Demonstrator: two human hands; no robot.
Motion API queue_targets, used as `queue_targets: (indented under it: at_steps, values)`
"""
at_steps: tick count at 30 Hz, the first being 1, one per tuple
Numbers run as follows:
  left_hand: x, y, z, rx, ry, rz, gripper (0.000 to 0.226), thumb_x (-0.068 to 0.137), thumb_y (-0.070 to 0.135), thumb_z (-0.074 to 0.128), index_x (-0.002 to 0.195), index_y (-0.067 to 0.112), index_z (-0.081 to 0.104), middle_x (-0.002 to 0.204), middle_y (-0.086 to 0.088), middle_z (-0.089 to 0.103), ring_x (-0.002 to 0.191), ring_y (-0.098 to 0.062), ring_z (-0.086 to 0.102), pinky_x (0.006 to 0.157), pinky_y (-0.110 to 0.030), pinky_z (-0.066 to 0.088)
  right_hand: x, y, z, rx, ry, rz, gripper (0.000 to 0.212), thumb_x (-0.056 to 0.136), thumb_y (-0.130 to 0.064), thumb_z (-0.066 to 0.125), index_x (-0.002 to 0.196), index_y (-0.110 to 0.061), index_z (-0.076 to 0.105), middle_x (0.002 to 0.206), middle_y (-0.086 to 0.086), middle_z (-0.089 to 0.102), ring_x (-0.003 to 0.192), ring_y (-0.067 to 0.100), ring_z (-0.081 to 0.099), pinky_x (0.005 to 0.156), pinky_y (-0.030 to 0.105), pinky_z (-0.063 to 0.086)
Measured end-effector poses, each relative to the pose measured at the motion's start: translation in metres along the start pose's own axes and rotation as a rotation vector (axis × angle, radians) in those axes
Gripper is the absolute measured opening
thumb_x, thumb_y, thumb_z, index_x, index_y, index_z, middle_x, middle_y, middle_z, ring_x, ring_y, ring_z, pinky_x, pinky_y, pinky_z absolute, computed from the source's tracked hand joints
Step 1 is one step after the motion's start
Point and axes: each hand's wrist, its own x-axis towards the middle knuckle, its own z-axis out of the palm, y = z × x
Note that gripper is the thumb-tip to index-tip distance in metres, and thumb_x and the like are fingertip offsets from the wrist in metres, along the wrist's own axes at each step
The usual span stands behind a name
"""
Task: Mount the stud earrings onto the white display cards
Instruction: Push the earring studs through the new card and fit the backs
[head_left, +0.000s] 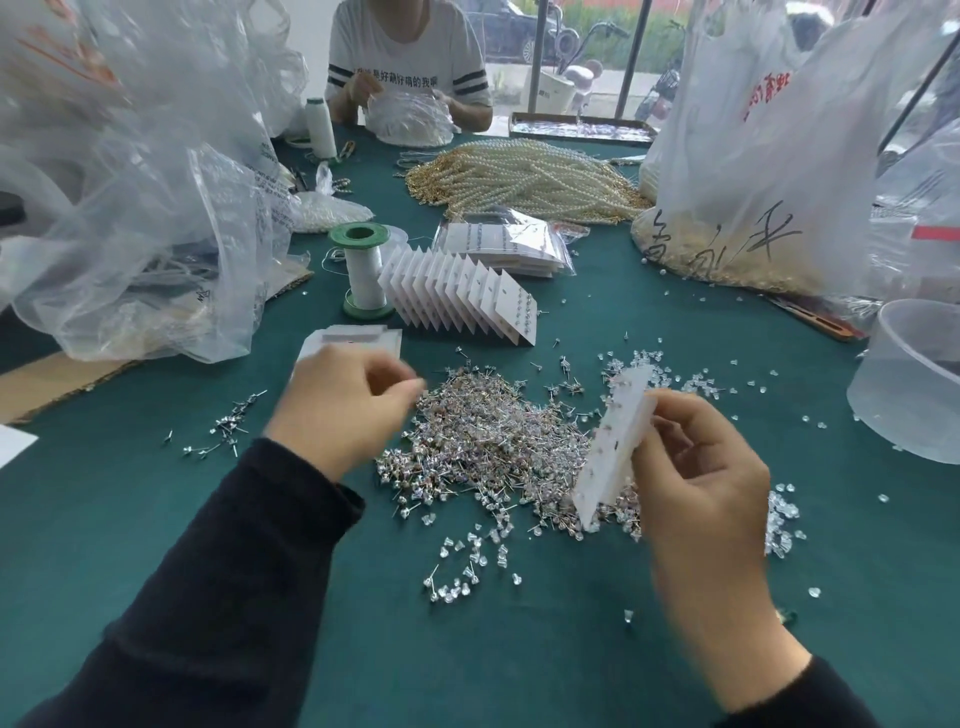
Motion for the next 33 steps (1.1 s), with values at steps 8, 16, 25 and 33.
queue_targets:
  at_steps: [8, 16, 25, 33]
  values:
    - [0.017, -0.025, 0.006, 0.325, 0.048, -0.139, 0.015, 0.072, 0.02, 0.075, 0.086, 0.015, 0.074, 0.091, -0.006, 0.071, 0.094, -0.024, 0.061, 0.084, -0.026, 0.045, 0.007, -0.001, -0.007, 0.554, -0.113, 0.596, 0.029, 0.079, 0.004, 0.051, 0.073, -0.013, 0.073, 0.068, 0.002, 0.068, 0.059, 0.015, 0.064, 0.048, 0.022, 0.05]
    - [-0.001, 0.006, 0.002, -0.179, 0.073, 0.162, 0.009, 0.069, 0.017, 0.078, 0.069, 0.015, 0.069, 0.066, 0.0, 0.069, 0.061, -0.011, 0.06, 0.065, -0.022, 0.047, 0.006, -0.001, -0.007, 0.598, -0.342, 0.768, 0.023, 0.058, -0.009, 0.061, 0.076, -0.009, 0.074, 0.076, 0.012, 0.067, 0.069, 0.026, 0.063, 0.058, 0.03, 0.051]
    - [-0.04, 0.043, 0.044, -0.57, -0.02, 0.565, 0.008, 0.071, 0.01, 0.07, 0.076, 0.015, 0.066, 0.081, -0.002, 0.065, 0.076, -0.017, 0.063, 0.071, -0.031, 0.055, 0.002, -0.003, 0.001, 0.583, -0.383, 0.759, 0.019, 0.058, -0.009, 0.065, 0.074, -0.01, 0.074, 0.068, 0.008, 0.07, 0.053, 0.015, 0.064, 0.048, 0.023, 0.051]
    - [-0.038, 0.04, 0.045, -0.477, -0.003, 0.589, 0.005, 0.07, 0.009, 0.07, 0.075, 0.007, 0.068, 0.083, -0.005, 0.064, 0.073, -0.017, 0.063, 0.066, -0.036, 0.056, 0.003, 0.001, 0.0, 0.591, -0.363, 0.801, 0.024, 0.062, -0.007, 0.058, 0.08, -0.005, 0.073, 0.081, 0.015, 0.072, 0.066, 0.023, 0.068, 0.062, 0.034, 0.056]
